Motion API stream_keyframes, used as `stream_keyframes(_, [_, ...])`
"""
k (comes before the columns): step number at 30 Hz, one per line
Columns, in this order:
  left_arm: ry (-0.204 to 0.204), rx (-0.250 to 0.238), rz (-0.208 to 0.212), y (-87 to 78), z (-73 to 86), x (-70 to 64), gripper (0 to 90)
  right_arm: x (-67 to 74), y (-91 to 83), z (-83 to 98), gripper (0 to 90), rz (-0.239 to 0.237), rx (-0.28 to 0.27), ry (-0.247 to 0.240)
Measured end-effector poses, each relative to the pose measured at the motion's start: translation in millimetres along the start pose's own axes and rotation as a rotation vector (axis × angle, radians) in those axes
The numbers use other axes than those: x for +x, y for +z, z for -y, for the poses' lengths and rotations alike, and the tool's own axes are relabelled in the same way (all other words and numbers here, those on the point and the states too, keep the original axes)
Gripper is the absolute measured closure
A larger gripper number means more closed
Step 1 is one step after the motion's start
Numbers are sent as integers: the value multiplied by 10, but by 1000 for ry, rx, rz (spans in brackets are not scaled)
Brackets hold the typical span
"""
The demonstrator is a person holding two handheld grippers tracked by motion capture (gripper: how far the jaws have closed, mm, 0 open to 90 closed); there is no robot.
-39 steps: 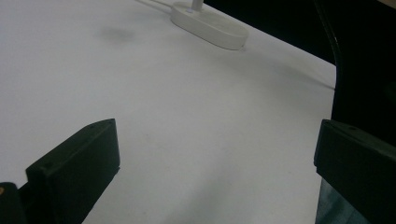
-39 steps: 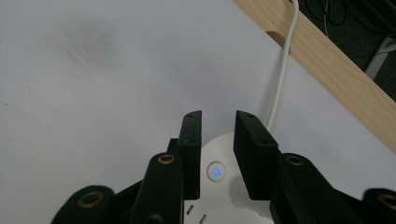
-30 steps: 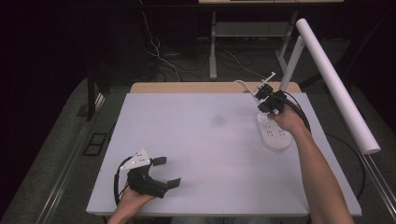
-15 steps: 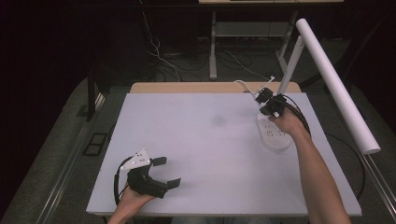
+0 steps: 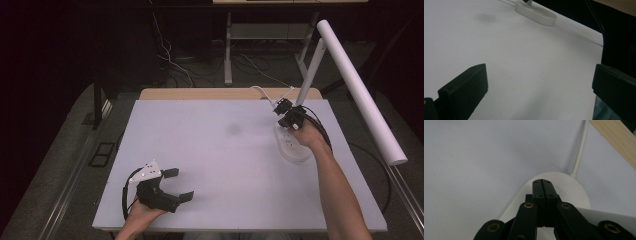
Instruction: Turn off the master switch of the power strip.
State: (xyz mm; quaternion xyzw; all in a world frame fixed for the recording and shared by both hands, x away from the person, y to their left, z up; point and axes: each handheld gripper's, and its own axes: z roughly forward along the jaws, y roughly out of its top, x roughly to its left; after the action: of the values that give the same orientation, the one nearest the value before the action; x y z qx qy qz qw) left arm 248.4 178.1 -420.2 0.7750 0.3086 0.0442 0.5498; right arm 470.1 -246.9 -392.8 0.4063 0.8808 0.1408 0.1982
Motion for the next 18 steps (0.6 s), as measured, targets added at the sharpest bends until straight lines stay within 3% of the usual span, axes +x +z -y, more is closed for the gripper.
stream_keyframes(18, [-1,1,2,-1,0,-5,0,33,69,49,895,15,-25,24])
